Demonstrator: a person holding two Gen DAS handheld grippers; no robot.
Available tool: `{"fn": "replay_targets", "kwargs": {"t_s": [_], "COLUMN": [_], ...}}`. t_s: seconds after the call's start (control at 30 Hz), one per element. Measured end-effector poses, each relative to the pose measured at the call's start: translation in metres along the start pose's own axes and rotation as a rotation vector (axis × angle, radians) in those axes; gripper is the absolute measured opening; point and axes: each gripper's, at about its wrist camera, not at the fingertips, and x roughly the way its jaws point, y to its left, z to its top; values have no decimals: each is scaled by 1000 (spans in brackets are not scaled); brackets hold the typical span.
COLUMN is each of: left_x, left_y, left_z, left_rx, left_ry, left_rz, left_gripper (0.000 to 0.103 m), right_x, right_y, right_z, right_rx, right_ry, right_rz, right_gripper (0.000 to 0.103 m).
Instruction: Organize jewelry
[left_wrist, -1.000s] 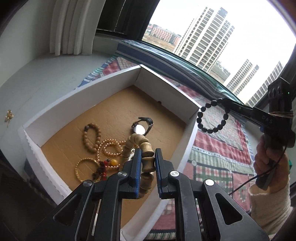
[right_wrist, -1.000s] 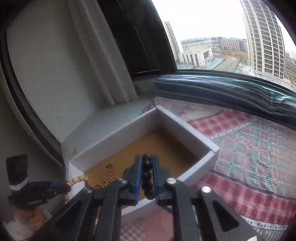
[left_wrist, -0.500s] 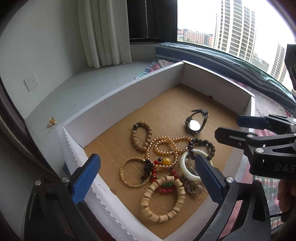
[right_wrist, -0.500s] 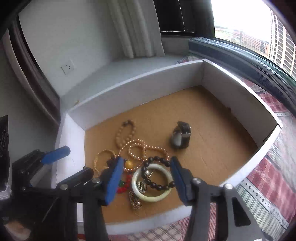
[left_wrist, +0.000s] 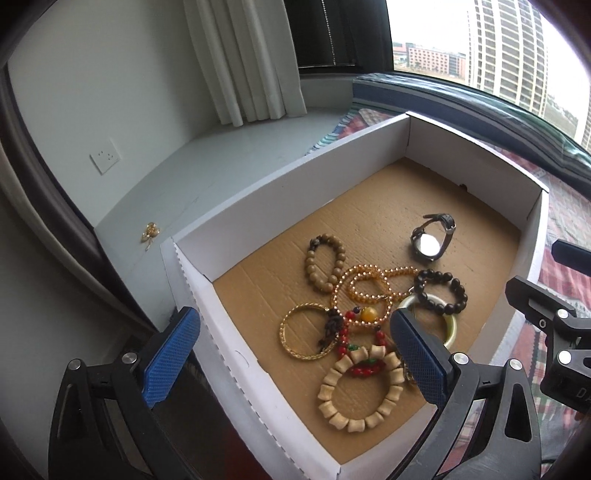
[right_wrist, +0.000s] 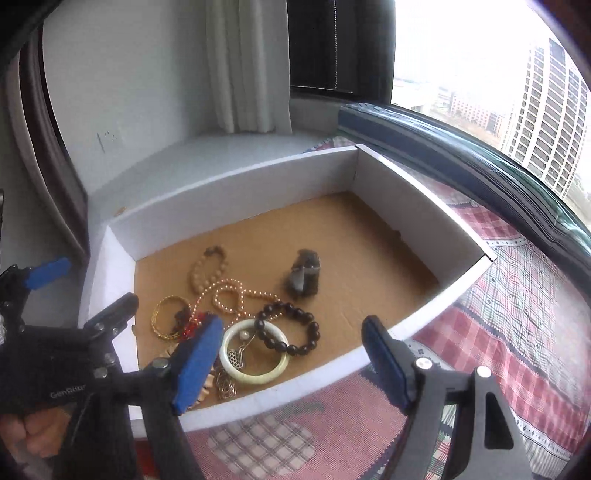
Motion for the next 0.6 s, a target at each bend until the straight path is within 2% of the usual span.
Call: {"fn": "replay_targets", "kwargs": {"t_s": [0.23, 0.5, 0.6], "left_x": [-2, 0, -3], "left_y": [4, 16, 21], "left_z": [0, 0, -1], "left_rx": [-30, -73, -93], "left_ry": [25, 36, 9], "left_rz": [-39, -97, -82], "left_gripper": [102, 103, 103], "right_x": [3, 8, 9], "right_y": [12, 19, 22], "right_z": [-5, -7, -8], "right_rx": [-36, -38, -39], "right_ry": [30, 51, 50], "right_rz": [-42, -45, -46], "right_gripper": [79, 79, 79]}}
